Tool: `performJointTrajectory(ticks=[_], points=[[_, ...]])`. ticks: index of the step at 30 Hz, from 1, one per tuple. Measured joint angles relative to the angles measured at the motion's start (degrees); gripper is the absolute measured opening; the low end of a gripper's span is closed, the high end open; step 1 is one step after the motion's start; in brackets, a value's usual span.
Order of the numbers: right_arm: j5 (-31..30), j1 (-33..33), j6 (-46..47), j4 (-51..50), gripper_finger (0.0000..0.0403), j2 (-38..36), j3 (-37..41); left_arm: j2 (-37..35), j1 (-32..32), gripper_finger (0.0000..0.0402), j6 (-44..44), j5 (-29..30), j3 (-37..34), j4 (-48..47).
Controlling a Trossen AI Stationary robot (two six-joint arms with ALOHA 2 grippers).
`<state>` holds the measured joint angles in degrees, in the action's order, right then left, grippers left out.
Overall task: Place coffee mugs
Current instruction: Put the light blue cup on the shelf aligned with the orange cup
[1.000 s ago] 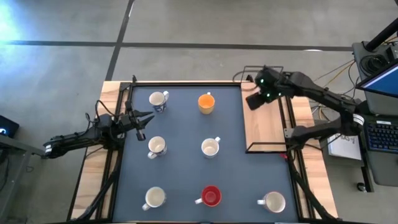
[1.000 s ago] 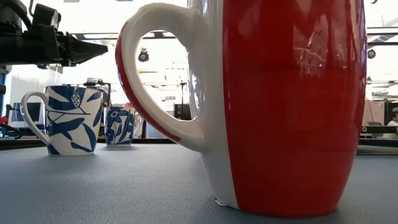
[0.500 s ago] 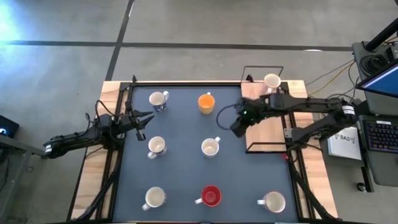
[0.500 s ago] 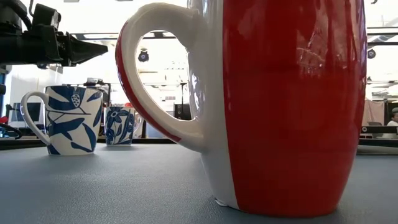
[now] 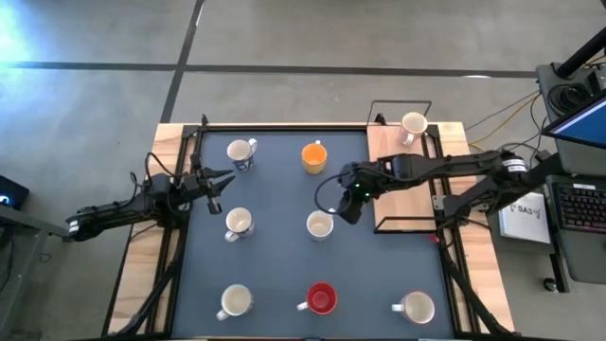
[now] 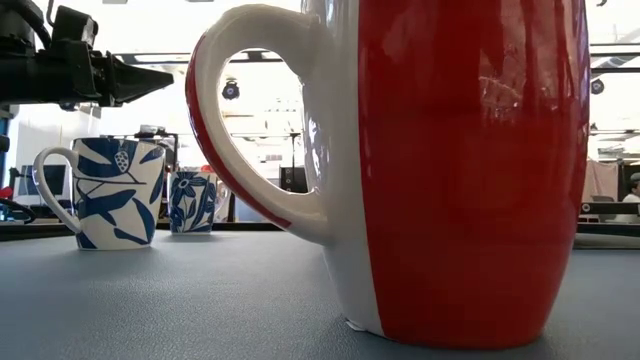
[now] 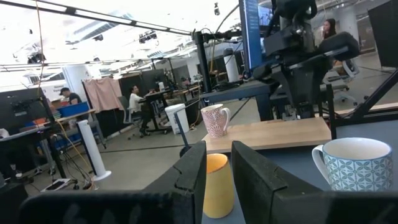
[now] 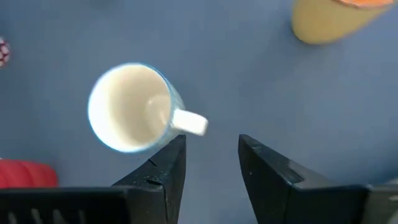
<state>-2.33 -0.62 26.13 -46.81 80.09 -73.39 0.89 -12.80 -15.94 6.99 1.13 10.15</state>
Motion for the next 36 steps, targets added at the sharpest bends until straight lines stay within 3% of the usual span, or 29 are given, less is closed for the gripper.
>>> performJointTrajectory(ticks=[17,30,36], points=[[0.85,1.97,-4.69,13.22,0.0125,11.34,-0.09,0.00,0.00,0.0059,0.01,-0.01,0.00,0.00],[1.29,2.01,-6.71,13.32,0.0124,16.24,-0.11,0.00,0.00,0.0059,0.00,-0.01,0.01,0.01],[1.20,1.98,-6.90,13.41,0.0086,17.23,-0.17,0.00,0.00,0.0059,0.01,-0.01,0.00,0.00]])
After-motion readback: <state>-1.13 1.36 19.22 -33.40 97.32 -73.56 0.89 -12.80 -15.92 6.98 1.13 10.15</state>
